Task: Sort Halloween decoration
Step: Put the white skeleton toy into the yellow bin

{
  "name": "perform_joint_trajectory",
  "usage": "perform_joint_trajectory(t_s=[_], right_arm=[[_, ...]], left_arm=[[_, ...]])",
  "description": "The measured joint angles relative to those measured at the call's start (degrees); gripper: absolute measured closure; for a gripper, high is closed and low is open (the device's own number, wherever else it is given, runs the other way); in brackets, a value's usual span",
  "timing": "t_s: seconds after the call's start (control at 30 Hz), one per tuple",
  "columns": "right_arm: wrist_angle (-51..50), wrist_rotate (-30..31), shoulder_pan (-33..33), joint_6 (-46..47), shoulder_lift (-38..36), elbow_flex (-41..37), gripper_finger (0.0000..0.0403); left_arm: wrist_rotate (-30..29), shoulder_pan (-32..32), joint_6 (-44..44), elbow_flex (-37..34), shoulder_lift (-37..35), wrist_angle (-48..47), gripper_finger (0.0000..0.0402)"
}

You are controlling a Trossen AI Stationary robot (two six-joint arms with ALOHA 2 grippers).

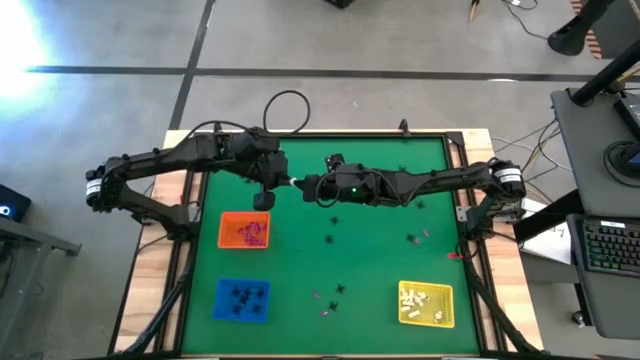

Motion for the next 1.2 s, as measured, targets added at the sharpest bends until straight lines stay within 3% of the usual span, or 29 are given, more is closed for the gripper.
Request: perform_joint_trajectory(t_s=[0.67, 1.2], right_arm=[[-1.66, 0.52, -0.65, -2.84, 0.00, 0.00, 0.0274], [2.12, 1.05, -1.19, -1.82, 2.27, 0.00, 0.0276]], left_arm=[[0.07, 0.00, 0.27, 0.07, 0.00, -0.82, 0.0400], [0.09, 0.00, 1.34, 0.07, -0.02, -0.51, 0.0400]])
